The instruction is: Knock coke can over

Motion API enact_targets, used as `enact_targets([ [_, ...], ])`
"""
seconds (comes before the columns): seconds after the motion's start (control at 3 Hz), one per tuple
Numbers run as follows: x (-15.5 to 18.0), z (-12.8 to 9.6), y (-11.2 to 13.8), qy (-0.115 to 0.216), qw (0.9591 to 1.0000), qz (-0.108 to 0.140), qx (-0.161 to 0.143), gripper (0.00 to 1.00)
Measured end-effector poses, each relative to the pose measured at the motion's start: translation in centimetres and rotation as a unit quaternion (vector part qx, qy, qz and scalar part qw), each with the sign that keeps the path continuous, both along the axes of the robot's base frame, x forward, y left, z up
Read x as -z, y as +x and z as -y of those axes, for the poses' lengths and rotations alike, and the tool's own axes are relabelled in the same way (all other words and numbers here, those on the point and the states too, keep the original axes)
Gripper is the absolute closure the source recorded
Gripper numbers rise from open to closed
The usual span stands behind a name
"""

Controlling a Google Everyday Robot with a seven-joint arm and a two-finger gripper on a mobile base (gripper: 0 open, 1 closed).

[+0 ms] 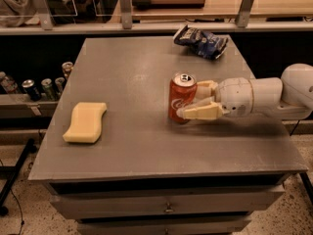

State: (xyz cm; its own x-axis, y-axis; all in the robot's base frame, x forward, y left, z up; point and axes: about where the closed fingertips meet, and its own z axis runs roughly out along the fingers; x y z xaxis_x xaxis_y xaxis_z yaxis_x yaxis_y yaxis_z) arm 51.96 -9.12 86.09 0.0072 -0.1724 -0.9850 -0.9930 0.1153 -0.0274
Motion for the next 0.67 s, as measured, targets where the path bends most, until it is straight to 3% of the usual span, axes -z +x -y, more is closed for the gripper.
enact_targets([
  [0.33,0.1,0.7,0.2,-0.005,0.9999,-0.003,0.010,0.87],
  [0.67,-0.3,2.3,1.1,-0.016,0.9994,0.004,0.030,1.00],
])
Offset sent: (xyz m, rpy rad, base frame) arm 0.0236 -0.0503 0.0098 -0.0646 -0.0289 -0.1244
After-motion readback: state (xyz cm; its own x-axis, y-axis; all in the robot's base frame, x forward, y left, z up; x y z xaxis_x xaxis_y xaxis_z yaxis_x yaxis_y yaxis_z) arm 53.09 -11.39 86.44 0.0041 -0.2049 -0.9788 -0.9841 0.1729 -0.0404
